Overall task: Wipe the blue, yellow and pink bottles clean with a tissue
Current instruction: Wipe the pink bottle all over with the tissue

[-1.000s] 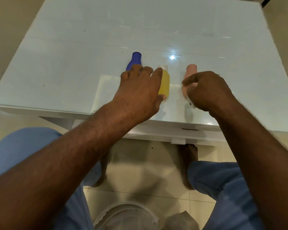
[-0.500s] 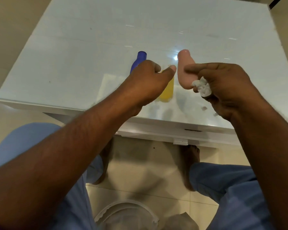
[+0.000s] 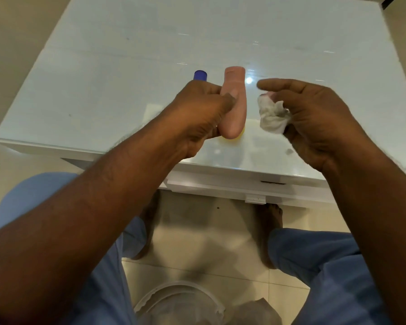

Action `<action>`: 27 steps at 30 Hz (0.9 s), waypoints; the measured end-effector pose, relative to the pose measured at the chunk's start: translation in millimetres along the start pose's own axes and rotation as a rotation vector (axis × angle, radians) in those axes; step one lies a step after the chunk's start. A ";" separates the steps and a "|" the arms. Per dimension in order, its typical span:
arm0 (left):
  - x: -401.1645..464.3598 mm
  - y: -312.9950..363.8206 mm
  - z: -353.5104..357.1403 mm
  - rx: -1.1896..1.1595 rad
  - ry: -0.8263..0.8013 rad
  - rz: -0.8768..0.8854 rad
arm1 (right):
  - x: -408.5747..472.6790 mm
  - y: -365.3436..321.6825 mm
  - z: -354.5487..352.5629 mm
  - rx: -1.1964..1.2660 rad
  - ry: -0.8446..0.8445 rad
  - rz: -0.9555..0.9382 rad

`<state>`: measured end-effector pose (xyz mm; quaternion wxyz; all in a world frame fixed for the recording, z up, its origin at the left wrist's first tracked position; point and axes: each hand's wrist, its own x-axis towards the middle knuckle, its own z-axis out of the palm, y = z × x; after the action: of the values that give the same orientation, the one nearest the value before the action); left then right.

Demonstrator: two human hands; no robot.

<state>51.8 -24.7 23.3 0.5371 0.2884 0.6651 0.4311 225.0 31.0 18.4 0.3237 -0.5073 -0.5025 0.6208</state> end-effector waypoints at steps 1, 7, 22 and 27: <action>0.0 -0.8 0.0 -0.002 -0.015 -0.005 | 2.5 1.8 -0.6 0.021 0.052 -0.039; -2.9 -1.1 7.5 -0.065 -0.062 0.031 | 1.8 12.1 4.1 -0.248 0.240 -0.421; -13.1 -3.5 15.4 -0.426 -0.186 0.059 | -11.9 12.7 22.4 -0.466 0.122 -0.744; -5.8 -3.2 3.0 -0.383 -0.025 0.030 | -23.1 21.0 30.2 -0.592 -0.182 -0.738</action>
<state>56.4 -30.3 23.0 0.5838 0.1963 0.5599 0.5543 204.8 -5.0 4.8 0.3189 -0.3091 -0.8304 0.3364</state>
